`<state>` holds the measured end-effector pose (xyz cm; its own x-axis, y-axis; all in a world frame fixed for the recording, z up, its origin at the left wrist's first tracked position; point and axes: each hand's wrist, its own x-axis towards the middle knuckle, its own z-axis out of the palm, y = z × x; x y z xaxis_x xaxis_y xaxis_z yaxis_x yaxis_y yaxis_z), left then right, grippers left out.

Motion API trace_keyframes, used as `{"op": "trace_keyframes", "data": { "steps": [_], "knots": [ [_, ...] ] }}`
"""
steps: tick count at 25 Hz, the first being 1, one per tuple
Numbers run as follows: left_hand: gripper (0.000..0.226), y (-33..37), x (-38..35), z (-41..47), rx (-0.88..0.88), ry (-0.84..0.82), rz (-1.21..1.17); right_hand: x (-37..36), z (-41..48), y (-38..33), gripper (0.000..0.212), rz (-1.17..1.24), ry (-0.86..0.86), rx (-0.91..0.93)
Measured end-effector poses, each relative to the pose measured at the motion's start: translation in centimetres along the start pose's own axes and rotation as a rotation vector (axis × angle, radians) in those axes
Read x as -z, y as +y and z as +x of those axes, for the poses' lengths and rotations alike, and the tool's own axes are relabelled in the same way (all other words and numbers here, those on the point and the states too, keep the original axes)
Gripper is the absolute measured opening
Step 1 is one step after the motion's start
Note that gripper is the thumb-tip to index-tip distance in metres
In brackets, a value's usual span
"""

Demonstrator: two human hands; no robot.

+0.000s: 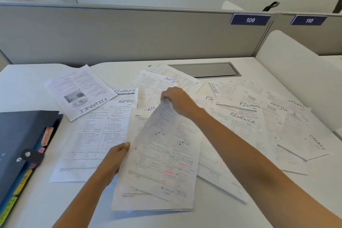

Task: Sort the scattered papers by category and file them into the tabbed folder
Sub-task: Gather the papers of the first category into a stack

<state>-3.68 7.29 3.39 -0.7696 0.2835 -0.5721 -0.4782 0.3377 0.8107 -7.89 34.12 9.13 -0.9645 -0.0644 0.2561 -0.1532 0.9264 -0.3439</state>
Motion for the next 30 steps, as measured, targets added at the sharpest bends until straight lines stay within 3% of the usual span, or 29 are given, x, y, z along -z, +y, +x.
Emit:
{"op": "trace_keyframes", "data": {
  "steps": [4, 7, 12, 16, 20, 26, 30],
  "knots": [
    [0.051, 0.6, -0.8, -0.2, 0.077, 0.039, -0.019, -3.4, 0.6, -3.6, 0.027, 0.004, 0.041, 0.193],
    [0.023, 0.1, -0.7, -0.1, -0.045, 0.047, 0.078, -3.9, 0.0, -3.6, 0.035, 0.134, 0.092, 0.177],
    [0.026, -0.1, 0.0, 0.4, -0.108, 0.109, 0.115, -3.1, 0.2, 1.9, 0.028, 0.290, 0.198, -0.187],
    [0.022, 0.3, 0.0, 0.7, -0.130, 0.164, -0.024, -2.6, 1.2, 7.8, 0.027, 0.202, 0.149, -0.488],
    [0.017, 1.1, 0.4, 0.8, -0.131, 0.173, -0.092, -1.4, 3.4, 13.2, 0.039, -0.027, -0.011, -0.599],
    [0.016, 2.2, 0.4, 2.4, -0.125, 0.198, -0.129, -1.2, 6.9, 16.5, 0.068, -0.018, -0.127, -0.909],
    [0.019, 2.5, -0.2, 3.6, -0.104, 0.165, -0.141, -2.1, 8.2, 16.7, 0.090, -0.152, -0.146, -0.936]
  ]
}}
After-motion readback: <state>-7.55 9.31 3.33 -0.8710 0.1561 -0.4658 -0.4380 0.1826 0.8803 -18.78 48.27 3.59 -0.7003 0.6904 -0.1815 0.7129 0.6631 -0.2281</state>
